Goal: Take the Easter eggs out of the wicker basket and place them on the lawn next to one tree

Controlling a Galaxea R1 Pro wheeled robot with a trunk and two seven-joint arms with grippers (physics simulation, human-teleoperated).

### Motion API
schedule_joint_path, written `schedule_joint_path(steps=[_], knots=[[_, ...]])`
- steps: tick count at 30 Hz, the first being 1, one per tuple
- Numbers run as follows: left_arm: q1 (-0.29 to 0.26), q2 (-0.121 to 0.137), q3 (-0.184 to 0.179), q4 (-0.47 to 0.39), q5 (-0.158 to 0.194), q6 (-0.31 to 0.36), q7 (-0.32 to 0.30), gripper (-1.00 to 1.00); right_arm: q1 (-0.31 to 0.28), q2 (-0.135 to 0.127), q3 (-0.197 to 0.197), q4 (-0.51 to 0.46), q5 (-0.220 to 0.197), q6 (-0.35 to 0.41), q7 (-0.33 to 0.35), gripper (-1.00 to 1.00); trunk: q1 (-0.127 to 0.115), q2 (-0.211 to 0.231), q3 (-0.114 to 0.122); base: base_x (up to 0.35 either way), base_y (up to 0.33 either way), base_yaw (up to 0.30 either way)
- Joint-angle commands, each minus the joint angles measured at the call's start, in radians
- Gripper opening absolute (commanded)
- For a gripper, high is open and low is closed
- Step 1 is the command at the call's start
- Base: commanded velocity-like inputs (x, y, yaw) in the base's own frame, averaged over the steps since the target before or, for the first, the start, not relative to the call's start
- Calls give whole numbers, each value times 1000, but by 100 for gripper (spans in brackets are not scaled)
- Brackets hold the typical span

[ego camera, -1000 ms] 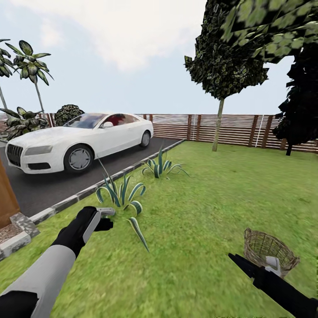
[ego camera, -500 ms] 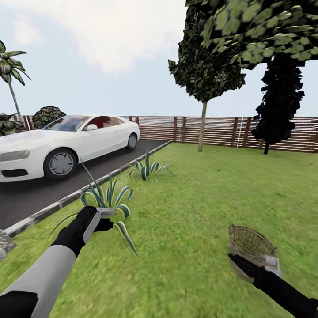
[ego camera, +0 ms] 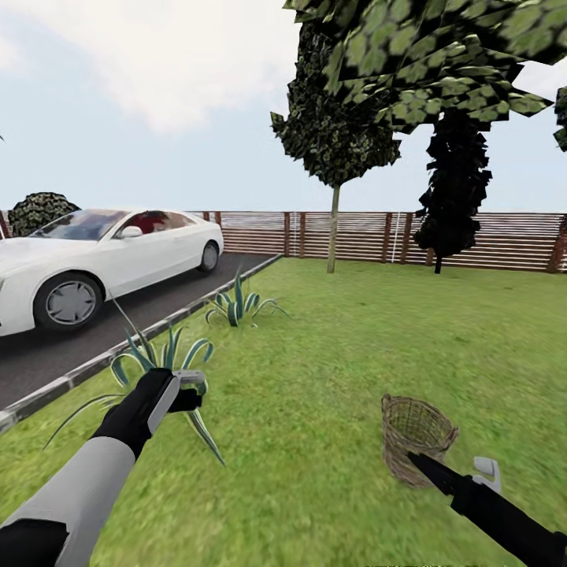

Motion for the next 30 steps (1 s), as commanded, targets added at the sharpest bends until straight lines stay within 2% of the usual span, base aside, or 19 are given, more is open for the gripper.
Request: schedule_joint_path(steps=[1, 30], knots=[[0, 1, -5, -2, 11, 3, 9, 100, -1, 0, 0, 0, -3, 7, 1, 100, 0, -1, 1, 0, 0, -235], [0, 1, -5, -1, 11, 3, 9, 100, -1, 0, 0, 1, -3, 7, 1, 100, 0, -1, 29, 0, 0, -237]])
